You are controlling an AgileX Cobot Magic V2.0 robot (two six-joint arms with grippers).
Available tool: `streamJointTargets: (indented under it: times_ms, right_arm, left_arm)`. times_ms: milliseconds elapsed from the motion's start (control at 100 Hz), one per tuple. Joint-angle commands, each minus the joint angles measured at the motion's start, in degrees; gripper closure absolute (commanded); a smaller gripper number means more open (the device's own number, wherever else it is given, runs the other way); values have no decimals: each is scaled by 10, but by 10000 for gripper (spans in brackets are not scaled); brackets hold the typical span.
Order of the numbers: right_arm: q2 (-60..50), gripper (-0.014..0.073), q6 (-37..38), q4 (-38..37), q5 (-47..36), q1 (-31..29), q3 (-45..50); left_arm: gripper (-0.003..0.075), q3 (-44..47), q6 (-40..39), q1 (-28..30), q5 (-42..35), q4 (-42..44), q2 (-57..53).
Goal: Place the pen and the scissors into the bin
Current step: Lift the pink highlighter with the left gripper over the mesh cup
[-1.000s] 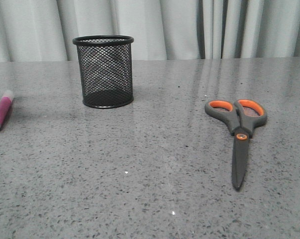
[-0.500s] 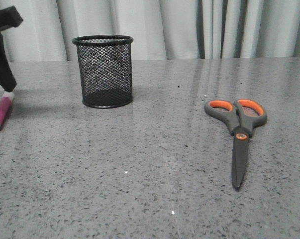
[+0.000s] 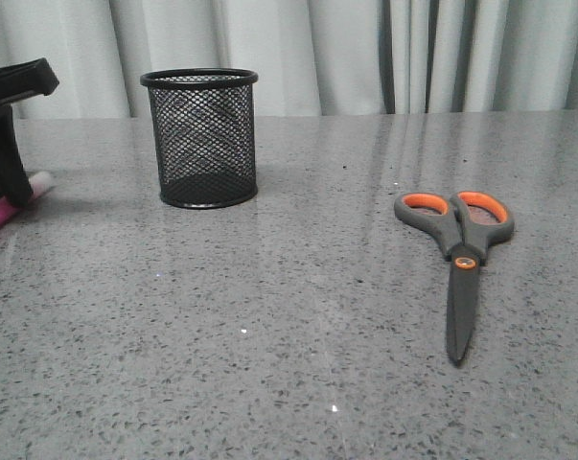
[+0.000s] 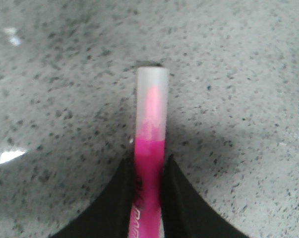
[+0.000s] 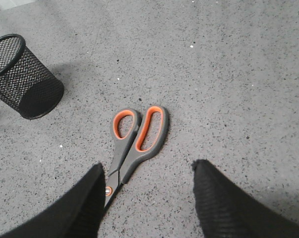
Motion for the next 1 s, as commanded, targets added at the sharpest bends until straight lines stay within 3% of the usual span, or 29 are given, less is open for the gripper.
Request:
streamJointTargets:
  times_ms: [0, 200, 290, 390, 470, 620, 750, 990]
  right_arm:
    - [1, 234, -7, 1, -31, 0, -21]
    - [1, 234, -7, 1, -25, 0, -21]
    - [1, 234, -7, 1, -25, 0, -21]
    - [1, 234, -7, 1, -34, 0, -21]
    - [1, 234, -7, 1, -46, 0, -21]
    - [4, 234, -7, 1, -66, 0, -19]
    - [9, 234, -7, 1, -71, 0, -19]
    - [27, 234, -7, 0, -71, 0, -18]
  left_arm:
    - [737, -3, 38, -4, -6, -21, -4]
    - [739, -6, 167, -4, -164, -173, -97]
    - [739, -6, 279, -12, -244, -274, -151]
    - [738, -6, 457, -33, -307, -463, -189]
    - [738, -6, 640, -59, -304, -627, -196]
    - [738, 6, 833, -101, -285, -798, -174]
    - [739, 17, 924, -119, -284, -894, -137]
    - [739, 16, 945, -120, -201, -894, -55]
